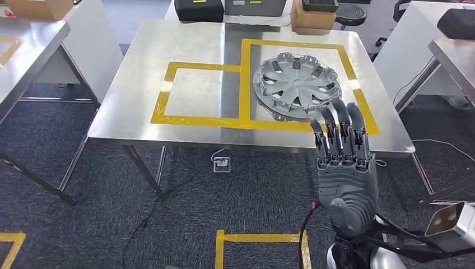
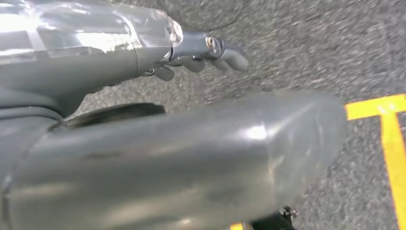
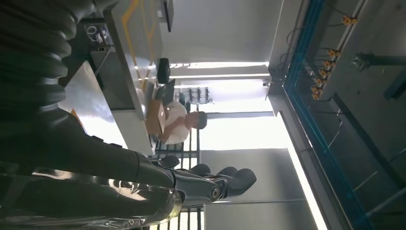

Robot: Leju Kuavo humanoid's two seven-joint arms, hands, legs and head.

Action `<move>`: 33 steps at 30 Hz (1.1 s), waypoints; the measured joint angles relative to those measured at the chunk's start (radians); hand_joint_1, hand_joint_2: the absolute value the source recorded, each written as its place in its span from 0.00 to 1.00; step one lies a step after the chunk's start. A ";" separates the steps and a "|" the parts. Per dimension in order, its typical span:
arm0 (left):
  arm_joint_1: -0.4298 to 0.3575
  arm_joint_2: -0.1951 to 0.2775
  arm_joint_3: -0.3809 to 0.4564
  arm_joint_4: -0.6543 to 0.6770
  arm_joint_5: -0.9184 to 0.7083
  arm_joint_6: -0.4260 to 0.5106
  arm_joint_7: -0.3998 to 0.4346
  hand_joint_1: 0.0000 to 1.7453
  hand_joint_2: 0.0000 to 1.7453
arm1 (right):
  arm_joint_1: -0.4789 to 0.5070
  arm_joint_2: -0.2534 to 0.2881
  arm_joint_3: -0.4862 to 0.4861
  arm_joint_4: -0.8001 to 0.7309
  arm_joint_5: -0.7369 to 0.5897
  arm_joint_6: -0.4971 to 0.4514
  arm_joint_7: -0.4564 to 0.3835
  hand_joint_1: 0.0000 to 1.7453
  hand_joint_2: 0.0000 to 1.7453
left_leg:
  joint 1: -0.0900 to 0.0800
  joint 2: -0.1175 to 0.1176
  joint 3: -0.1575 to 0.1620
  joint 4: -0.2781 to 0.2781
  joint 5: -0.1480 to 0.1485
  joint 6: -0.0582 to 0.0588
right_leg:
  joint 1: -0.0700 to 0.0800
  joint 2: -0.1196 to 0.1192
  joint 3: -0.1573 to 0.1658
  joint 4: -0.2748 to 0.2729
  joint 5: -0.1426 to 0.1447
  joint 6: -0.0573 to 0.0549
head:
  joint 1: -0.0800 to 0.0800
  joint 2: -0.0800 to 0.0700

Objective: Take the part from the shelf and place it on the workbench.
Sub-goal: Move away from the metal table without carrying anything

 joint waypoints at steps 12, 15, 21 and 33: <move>-0.002 0.014 0.000 0.000 -0.033 -0.025 0.044 0.00 0.00 | 0.007 0.049 0.072 0.074 0.019 -0.108 -0.029 0.00 0.00 | -0.029 0.014 -0.133 0.000 0.132 -0.010 | 0.041 0.005 0.231 -0.188 0.004 -0.075 | 0.013 0.000; -0.001 0.023 -0.001 0.000 -0.034 -0.008 0.024 0.00 0.00 | 0.022 0.049 0.061 0.074 -0.016 -0.110 -0.073 0.00 0.00 | -0.024 0.005 -0.160 0.075 0.031 -0.029 | 0.031 -0.003 0.199 -0.199 0.044 -0.080 | 0.004 0.000; -0.001 0.051 -0.001 0.000 -0.034 0.002 0.028 0.00 0.00 | 0.052 0.049 0.047 0.085 -0.041 -0.089 -0.113 0.00 0.00 | 0.005 0.004 -0.121 0.250 -0.004 -0.068 | 0.019 -0.010 0.083 -0.159 0.105 -0.065 | -0.015 0.000; -0.005 0.081 -0.001 0.000 -0.035 0.016 0.041 0.00 0.00 | 0.074 0.054 0.034 0.108 -0.061 -0.068 -0.145 0.00 0.00 | 0.005 0.004 -0.036 0.004 0.023 -0.010 | 0.006 0.000 -0.031 0.130 -0.064 -0.004 | 0.010 0.000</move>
